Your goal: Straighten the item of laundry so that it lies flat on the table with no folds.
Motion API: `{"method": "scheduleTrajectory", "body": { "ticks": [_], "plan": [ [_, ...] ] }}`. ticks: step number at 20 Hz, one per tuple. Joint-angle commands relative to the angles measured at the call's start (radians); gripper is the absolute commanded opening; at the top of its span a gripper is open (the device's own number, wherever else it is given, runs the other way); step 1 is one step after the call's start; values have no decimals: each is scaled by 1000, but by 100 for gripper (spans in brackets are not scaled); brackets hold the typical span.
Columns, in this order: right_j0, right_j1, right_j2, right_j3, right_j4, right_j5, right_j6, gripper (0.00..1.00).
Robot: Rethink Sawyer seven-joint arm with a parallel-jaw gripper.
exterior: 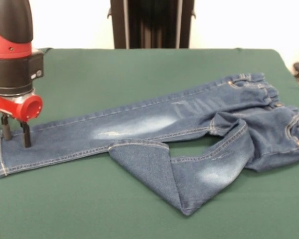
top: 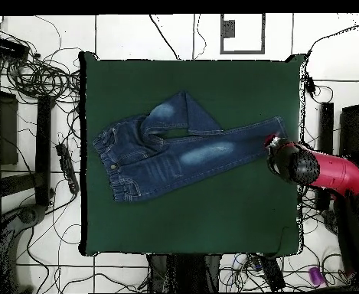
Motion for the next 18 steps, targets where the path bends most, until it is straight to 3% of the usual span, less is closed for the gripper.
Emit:
{"method": "scheduleTrajectory", "body": {
  "ticks": [1, 5, 8, 15, 18],
  "plan": [
    [-61, 107, 58, -94, -121, 120, -421, 100],
    [-74, 112, 78, -99, -131, 135, -436, 100],
    [-48, 86, 57, -72, -146, 126, -370, 100],
    [146, -115, -99, 154, -60, 175, 6, 100],
    [212, -218, -145, 218, 16, 266, 65, 100]
  ]
}}
